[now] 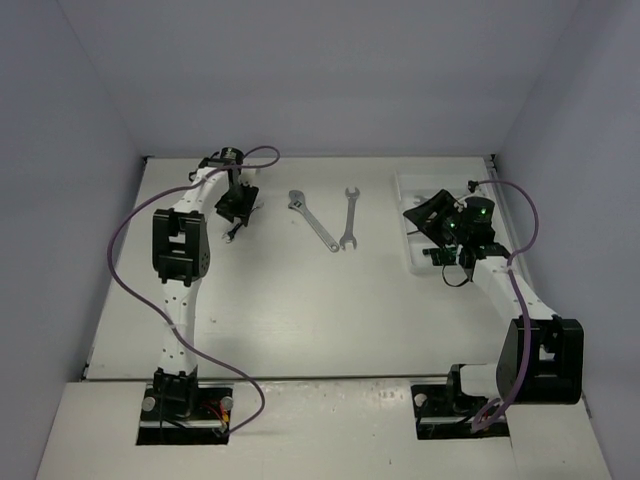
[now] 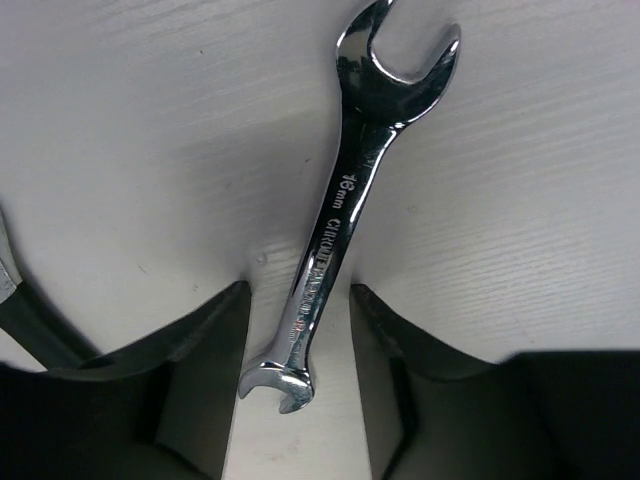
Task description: Sort the tools into containers
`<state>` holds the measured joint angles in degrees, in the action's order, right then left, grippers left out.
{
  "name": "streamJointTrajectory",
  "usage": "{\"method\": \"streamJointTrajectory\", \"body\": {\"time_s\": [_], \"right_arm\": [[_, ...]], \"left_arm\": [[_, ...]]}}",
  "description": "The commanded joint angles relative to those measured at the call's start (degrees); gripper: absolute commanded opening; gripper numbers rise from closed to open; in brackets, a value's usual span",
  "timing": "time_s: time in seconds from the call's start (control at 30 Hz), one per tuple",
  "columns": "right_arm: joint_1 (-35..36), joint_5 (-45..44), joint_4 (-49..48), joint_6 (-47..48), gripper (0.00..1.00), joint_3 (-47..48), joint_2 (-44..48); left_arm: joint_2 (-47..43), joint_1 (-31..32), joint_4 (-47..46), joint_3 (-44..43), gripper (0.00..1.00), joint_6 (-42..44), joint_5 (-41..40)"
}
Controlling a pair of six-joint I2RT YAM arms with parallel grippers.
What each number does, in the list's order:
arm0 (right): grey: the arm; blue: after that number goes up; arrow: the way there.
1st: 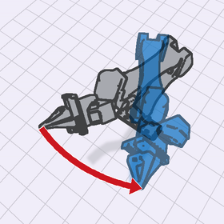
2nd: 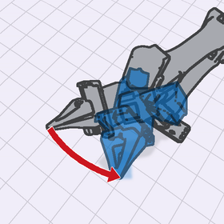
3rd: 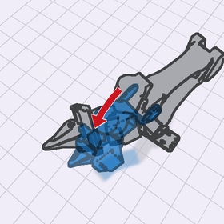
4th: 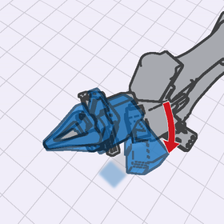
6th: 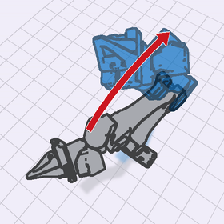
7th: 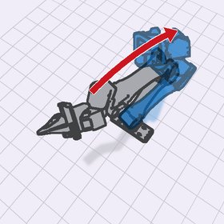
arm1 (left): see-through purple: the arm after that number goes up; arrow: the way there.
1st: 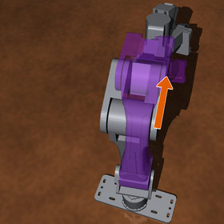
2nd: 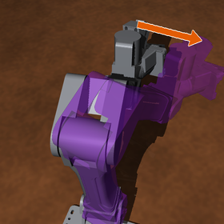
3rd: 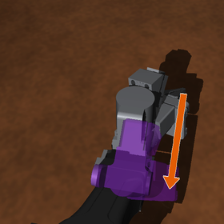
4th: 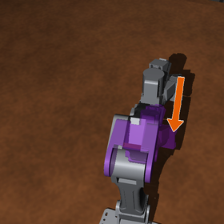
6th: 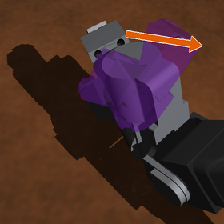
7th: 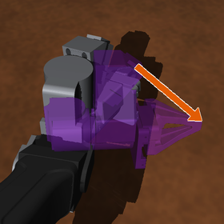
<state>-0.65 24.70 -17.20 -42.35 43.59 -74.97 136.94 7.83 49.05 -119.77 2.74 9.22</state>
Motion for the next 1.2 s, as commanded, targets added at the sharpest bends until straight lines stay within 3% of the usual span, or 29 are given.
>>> {"method": "streamJointTrajectory", "body": {"time_s": [0.0, 0.13, 0.33, 0.57, 0.8, 1.17], "right_arm": [[1.86, 1.22, -1.44, -0.13, 0.59, 0.91, 3.03], [3.49, 2.00, -0.33, 0.99, 0.59, 2.15, 3.16], [11.90, 1.01, 1.20, 4.95, 0.59, 3.98, 0.45], [25.71, -2.71, 0.39, 7.57, 0.60, 7.00, -7.55], [29.90, -1.76, -4.40, 5.71, 0.59, 10.01, -16.04], [34.49, -6.24, -9.03, 3.68, 0.56, 12.58, -20.57]], "left_arm": [[0.48, 1.76, 1.49, 2.49, 0.23, -0.92, -1.01], [0.44, 3.47, 1.40, 4.50, 0.00, -2.86, 0.98], [-3.48, 5.87, -0.04, 10.34, 0.00, -9.93, 7.87], [-16.45, 13.04, -13.76, 25.73, 0.00, -21.56, 15.63], [-25.53, 15.71, -26.24, 35.10, 0.00, -31.96, 17.68], [-32.09, 18.43, -31.06, 37.85, 0.00, -38.16, 18.29]]}}
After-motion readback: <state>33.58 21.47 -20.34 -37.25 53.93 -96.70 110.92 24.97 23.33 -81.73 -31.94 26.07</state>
